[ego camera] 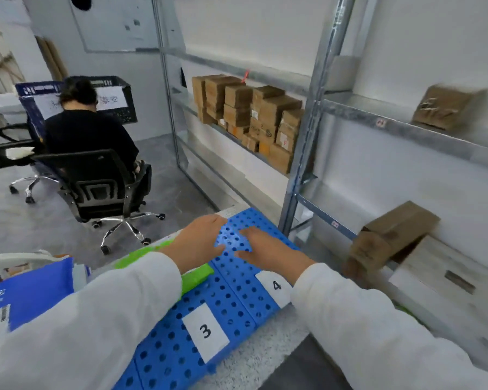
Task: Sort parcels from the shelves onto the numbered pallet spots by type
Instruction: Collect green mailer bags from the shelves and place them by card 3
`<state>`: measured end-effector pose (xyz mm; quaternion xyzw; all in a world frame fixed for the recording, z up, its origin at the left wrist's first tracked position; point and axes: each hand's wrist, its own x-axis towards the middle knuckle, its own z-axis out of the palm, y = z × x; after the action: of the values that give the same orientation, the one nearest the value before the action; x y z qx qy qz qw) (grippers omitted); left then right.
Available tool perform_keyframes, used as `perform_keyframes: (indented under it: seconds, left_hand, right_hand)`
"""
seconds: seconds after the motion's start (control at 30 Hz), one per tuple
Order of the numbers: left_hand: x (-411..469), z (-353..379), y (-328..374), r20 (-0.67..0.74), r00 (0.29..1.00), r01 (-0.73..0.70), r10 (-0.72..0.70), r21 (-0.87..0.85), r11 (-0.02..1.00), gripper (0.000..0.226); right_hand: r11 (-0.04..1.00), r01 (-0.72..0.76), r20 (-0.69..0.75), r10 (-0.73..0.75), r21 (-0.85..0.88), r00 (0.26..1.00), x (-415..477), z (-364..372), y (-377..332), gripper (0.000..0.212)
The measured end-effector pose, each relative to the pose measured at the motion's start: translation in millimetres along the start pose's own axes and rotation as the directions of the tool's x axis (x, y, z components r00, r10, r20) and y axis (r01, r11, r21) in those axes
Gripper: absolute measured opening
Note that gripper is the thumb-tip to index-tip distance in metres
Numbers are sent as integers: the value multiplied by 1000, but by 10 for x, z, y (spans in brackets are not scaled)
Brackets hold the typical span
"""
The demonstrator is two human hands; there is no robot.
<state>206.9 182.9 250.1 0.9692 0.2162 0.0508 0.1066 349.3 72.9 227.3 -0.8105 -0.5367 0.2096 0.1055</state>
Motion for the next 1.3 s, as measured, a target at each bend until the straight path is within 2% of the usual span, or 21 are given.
perform_keyframes:
  seconds: [0.17, 0.27, 0.4, 0.57, 0.73, 0.9, 1.03, 1.17, 1.3]
  left_hand:
    - [-27, 215, 836, 40, 997, -58, 60, -53, 997, 65]
    - [-155, 409, 1408, 117, 984, -134, 138, -37, 990, 66]
    - [-300, 670, 2185, 140, 959, -243, 246, -35, 969, 63]
    - [-424, 1034, 3041, 204, 917, -343, 343, -39, 939, 63]
    - [-487, 1468, 3697, 291, 852, -438, 435, -56, 897, 65]
    - [-390, 1907, 4125, 348, 808, -478, 475, -84, 874, 59]
    - [-166, 2343, 4200, 400, 789, -471, 466, -94, 877, 57]
    - [206, 2767, 4178, 433, 791, -418, 432, -132, 899, 55]
    - [699, 3213, 4101, 447, 801, -364, 398, -164, 917, 49]
  right_hand:
    - [986, -90, -65, 100, 139, 993, -973, -50, 590, 47]
    - [969, -202, -85, 216, 144, 973, -1638, -16, 1028, 56]
    - [925, -332, -143, 359, 186, 922, -2452, 123, 1497, 52]
    - [863, -450, -138, 486, 228, 863, -3358, 381, 1989, 60]
    - [775, -559, -101, 607, 295, 788, -3955, 625, 2457, 56]
    - [693, -599, -89, 681, 402, 727, -4203, 681, 2923, 50]
    - [627, -630, -48, 725, 457, 687, -4227, 893, 3196, 56]
    - [585, -685, 26, 752, 434, 658, -4009, 1117, 3498, 56]
    - [596, -697, 43, 747, 400, 663, -3503, 1201, 3881, 56]
